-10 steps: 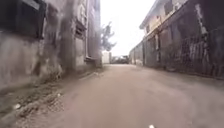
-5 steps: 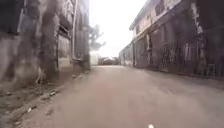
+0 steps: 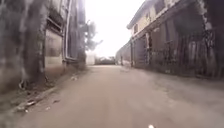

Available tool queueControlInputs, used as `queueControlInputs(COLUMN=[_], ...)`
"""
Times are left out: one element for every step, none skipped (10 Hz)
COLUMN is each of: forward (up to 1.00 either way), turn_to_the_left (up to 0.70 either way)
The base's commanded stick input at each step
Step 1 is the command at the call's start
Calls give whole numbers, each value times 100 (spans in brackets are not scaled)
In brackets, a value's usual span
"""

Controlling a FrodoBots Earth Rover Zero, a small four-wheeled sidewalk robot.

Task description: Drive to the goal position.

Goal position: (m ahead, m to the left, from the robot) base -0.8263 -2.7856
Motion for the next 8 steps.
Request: queueControlInputs(forward=[100,100,100,100,100,100,100,100], turn_to_the_left=[0,0,0,0,0,0,-13,-25])
